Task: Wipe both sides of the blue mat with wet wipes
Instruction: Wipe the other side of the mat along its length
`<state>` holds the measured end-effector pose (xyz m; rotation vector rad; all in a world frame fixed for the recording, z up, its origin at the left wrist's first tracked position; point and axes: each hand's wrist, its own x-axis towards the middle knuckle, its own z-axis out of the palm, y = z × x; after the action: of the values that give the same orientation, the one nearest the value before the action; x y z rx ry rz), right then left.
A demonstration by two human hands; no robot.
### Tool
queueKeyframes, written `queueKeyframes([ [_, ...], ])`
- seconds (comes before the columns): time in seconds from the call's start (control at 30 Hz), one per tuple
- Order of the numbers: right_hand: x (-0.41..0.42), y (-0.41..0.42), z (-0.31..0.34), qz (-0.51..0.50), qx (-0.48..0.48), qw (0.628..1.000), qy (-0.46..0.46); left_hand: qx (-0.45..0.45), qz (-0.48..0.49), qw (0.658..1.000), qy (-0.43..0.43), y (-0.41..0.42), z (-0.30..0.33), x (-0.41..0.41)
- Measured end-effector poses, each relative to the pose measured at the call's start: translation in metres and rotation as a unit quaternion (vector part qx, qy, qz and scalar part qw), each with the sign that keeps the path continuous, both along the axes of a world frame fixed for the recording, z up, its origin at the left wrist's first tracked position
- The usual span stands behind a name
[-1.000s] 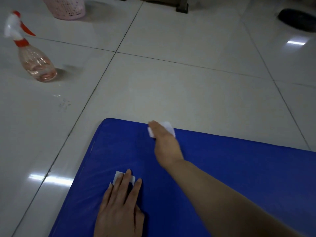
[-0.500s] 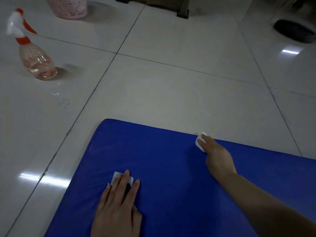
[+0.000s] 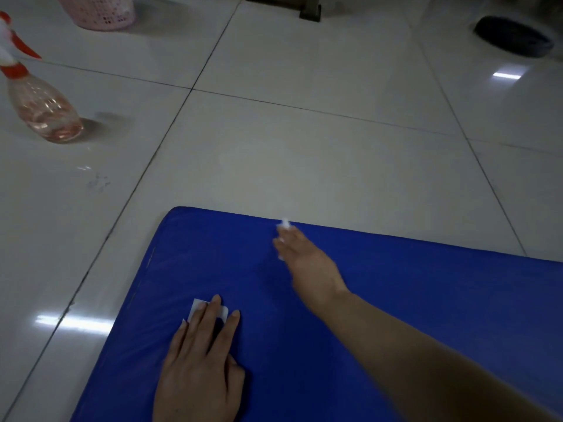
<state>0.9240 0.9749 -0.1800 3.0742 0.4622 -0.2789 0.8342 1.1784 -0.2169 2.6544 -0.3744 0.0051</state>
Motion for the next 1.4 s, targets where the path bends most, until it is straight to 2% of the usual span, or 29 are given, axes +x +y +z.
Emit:
queueKeyframes([
  [0.07, -0.015, -0.042, 0.006, -0.024, -0.106, 0.994, 0.007, 0.0, 0.003, 1.0, -0.001, -0.001, 0.001, -0.001],
  [0.1, -0.019, -0.057, 0.009, -0.109, -0.046, 0.993, 0.005, 0.001, 0.002, 1.0, -0.003, -0.001, 0.002, -0.001],
  [0.13, -0.021, -0.07, 0.011, -0.184, 0.043, 0.981, -0.043, 0.005, 0.001, 1.0, -0.005, -0.001, 0.001, -0.001],
  [0.17, -0.021, -0.075, 0.011, -0.235, 0.077, 0.967, -0.07, 0.01, -0.001, 1.0, -0.004, 0.0, 0.0, -0.002],
  [0.23, -0.016, -0.07, 0.01, -0.275, 0.095, 0.954, -0.075, 0.015, -0.002, 1.0, -0.001, 0.0, 0.0, -0.002],
  [0.33, -0.006, -0.058, 0.006, -0.341, 0.19, 0.918, -0.076, 0.021, 0.001, 1.0, 0.005, -0.001, 0.001, -0.002],
  [0.43, -0.001, -0.063, 0.005, -0.375, 0.19, 0.903, -0.085, 0.026, 0.003, 1.0, 0.012, -0.001, 0.002, -0.001],
  [0.53, -0.003, -0.057, 0.001, -0.399, 0.145, 0.902, -0.082, 0.028, 0.0, 1.0, 0.011, -0.001, 0.003, -0.001],
  [0.63, -0.006, -0.027, -0.009, -0.362, 0.078, 0.927, -0.052, 0.023, 0.002, 1.0, 0.011, -0.001, 0.003, -0.001],
  [0.7, -0.01, 0.008, -0.01, -0.239, 0.048, 0.969, -0.035, 0.021, 0.004, 1.0, 0.01, -0.001, 0.003, -0.002],
  [0.8, -0.012, 0.045, -0.014, -0.105, 0.159, 0.982, 0.003, 0.021, 0.001, 1.0, 0.006, -0.002, 0.005, -0.001],
  [0.9, -0.014, 0.028, -0.01, -0.054, 0.145, 0.988, -0.022, 0.022, 0.003, 1.0, 0.011, -0.001, 0.006, -0.002],
  [0.97, -0.02, -0.007, -0.01, -0.066, 0.153, 0.985, -0.039, 0.022, 0.002, 1.0, 0.014, -0.002, 0.007, -0.002],
  [1.07, -0.036, -0.064, 0.001, -0.206, 0.227, 0.95, -0.061, 0.021, 0.003, 1.0, 0.015, -0.002, 0.007, -0.002],
  [1.13, -0.043, -0.088, 0.0, -0.32, 0.192, 0.924, -0.079, 0.026, 0.0, 1.0, 0.015, -0.001, 0.008, -0.002],
  [1.2, -0.039, -0.082, -0.001, -0.357, 0.156, 0.917, -0.088, 0.035, -0.005, 0.999, 0.019, -0.001, 0.008, -0.003],
  [1.3, -0.031, -0.031, -0.006, -0.26, 0.078, 0.959, -0.083, 0.04, -0.002, 0.999, 0.024, -0.001, 0.008, -0.003],
  [1.37, -0.029, 0.014, -0.008, -0.158, 0.008, 0.987, -0.011, 0.041, -0.002, 0.999, 0.025, -0.001, 0.009, -0.003],
  [1.4, -0.03, 0.028, -0.007, -0.166, 0.033, 0.986, -0.016, 0.046, -0.005, 0.999, 0.026, 0.0, 0.009, -0.003],
])
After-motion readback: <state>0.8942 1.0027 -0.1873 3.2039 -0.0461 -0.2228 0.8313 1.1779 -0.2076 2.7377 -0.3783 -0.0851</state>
